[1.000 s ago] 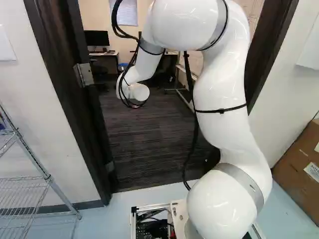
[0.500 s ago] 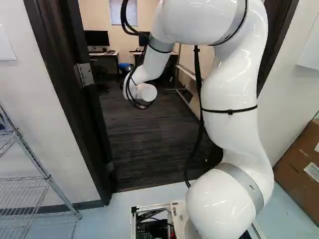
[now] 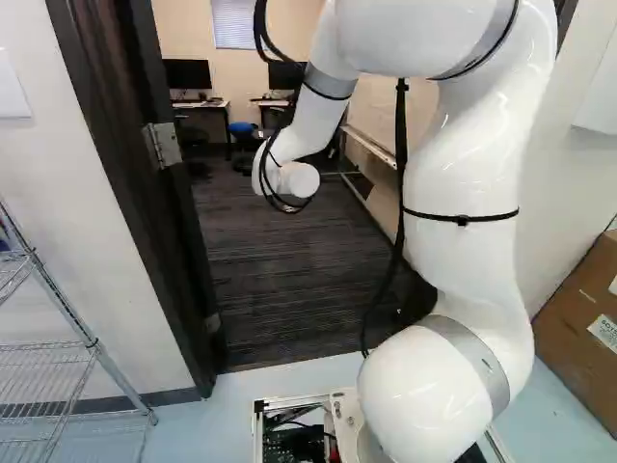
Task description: Open the door and move inside
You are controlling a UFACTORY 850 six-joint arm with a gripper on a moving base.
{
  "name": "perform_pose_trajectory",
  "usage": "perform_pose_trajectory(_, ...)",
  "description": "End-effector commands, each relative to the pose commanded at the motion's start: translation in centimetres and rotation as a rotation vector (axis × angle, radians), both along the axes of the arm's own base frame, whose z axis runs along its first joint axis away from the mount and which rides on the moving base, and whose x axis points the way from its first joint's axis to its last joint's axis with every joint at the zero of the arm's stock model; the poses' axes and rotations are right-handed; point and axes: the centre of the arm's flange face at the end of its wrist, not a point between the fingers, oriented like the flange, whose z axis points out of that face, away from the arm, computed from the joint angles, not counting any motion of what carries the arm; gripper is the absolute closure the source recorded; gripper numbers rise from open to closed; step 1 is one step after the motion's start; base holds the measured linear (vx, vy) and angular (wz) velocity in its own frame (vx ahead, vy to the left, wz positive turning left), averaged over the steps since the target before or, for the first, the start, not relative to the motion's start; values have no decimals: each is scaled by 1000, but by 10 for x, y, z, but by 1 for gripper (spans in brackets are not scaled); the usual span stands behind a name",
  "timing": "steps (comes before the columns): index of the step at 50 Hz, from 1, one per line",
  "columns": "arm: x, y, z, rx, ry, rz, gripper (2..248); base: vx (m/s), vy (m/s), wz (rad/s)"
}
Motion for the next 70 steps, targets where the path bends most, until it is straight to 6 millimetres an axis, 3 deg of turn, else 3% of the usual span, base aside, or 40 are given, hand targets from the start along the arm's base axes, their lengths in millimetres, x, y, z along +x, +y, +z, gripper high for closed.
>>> perform_pose_trajectory(70, -60, -91, 4, -149, -6, 94, 3, 0, 0, 0)
